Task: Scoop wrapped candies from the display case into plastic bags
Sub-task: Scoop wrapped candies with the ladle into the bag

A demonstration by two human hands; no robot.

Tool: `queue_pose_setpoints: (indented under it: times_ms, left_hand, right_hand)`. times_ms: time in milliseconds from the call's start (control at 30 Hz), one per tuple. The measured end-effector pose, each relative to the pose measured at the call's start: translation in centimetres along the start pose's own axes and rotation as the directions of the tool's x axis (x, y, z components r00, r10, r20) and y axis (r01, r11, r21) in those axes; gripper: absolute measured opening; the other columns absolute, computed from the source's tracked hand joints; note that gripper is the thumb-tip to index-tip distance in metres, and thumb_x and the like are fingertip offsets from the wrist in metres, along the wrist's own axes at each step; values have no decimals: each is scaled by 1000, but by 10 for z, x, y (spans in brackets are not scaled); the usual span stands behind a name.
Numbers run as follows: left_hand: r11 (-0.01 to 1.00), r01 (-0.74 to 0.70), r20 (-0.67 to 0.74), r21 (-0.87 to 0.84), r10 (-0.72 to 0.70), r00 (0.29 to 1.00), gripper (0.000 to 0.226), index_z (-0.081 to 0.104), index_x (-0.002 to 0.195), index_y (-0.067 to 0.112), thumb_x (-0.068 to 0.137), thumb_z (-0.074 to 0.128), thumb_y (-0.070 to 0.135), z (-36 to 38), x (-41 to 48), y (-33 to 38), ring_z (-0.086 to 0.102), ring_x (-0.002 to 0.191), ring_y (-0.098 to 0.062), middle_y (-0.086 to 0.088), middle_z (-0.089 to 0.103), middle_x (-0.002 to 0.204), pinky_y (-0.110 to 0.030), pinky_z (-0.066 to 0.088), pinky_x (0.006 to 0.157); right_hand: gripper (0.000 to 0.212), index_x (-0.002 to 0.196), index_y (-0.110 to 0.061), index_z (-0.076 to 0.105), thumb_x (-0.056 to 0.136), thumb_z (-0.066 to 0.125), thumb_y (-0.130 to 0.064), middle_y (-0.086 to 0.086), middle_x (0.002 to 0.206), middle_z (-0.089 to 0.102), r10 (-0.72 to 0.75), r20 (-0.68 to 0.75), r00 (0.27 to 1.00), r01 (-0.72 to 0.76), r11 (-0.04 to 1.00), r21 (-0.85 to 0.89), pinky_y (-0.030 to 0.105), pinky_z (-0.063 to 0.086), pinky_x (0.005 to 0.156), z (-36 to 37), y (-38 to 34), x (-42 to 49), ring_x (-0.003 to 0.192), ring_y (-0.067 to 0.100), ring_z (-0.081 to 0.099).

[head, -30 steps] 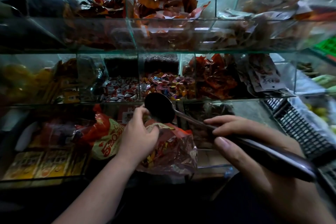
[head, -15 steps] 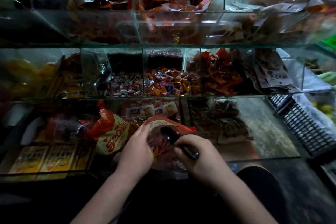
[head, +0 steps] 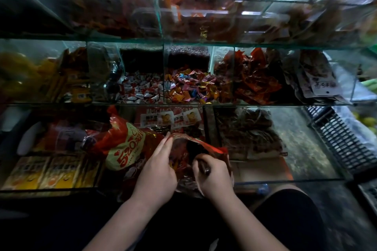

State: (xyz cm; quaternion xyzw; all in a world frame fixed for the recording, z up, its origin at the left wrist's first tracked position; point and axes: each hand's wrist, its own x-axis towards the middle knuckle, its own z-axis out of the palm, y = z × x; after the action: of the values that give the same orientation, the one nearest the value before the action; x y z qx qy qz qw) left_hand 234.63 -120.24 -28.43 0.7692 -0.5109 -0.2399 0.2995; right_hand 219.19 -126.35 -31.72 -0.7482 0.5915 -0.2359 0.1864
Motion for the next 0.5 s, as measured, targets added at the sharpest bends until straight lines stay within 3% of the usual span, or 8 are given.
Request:
queue_pose_setpoints:
  times_ms: [67, 133, 233, 333, 400, 467, 500]
  left_hand:
    - [1000, 17, -4, -15, -17, 1000, 77, 18, 160, 32, 96, 44, -1, -1, -1, 0, 21, 145, 5, 28, 13, 161, 3, 15, 94]
    - [999, 27, -9, -36, -27, 1000, 78, 18, 160, 32, 95, 46, -1, -1, -1, 0, 18, 138, 12, 33, 15, 156, 0, 13, 99]
    - [998, 40, -1, -46, -40, 999, 78, 19, 160, 30, 95, 46, -1, -1, -1, 0, 14, 133, 15, 31, 17, 156, -5, 12, 105]
    - [999, 29, -3, -30, -29, 1000, 77, 20, 161, 28, 94, 46, -2, -2, 1, -3, 11, 131, 16, 21, 18, 163, 9, 7, 93]
    - [999, 30, -1, -26, -30, 1000, 78, 19, 161, 28, 94, 47, -1, -3, 3, -4, 10, 130, 17, 20, 18, 164, 13, 3, 88]
    - [999, 36, 5, -30, -36, 999, 79, 17, 161, 30, 94, 47, 0, -5, 4, -5, 10, 130, 16, 19, 16, 164, 11, 3, 89]
    - [999, 35, 6, -28, -35, 999, 79, 17, 161, 31, 95, 48, 0, -6, 4, -5, 10, 131, 15, 19, 15, 165, 8, 4, 92]
  right_hand:
    - [19, 83, -38, 74, 82, 59, -50, -16, 79, 74, 150, 134, 980, -169, 975, 144, 20, 50, 73, -5, 3, 3, 86, 3, 62]
    - [17, 72, -35, 72, 84, 63, -42, -15, 71, 72, 227, 285, 931, -318, 889, 329, 24, 52, 69, -10, 1, 3, 70, -2, 65]
    - [28, 61, -27, 73, 89, 72, -25, -12, 65, 73, 267, 300, 916, -389, 775, 498, 13, 47, 61, -14, -2, -1, 61, -5, 65]
    - [23, 67, -15, 76, 89, 74, -20, -6, 67, 75, 333, 298, 895, -447, 663, 600, 12, 47, 58, -18, -2, -3, 61, -3, 67]
    - [21, 68, -17, 78, 89, 76, -20, -8, 68, 76, 365, 268, 892, -449, 630, 634, 7, 47, 58, -25, 1, -2, 62, -5, 68]
    - [20, 71, -24, 80, 90, 75, -20, -5, 70, 77, 389, 259, 884, -451, 566, 690, 13, 56, 65, -34, 5, -3, 70, 4, 74]
    - [17, 76, -27, 81, 91, 74, -22, 1, 72, 78, 405, 276, 872, -467, 515, 719, 25, 62, 71, -38, 7, -3, 75, 15, 77]
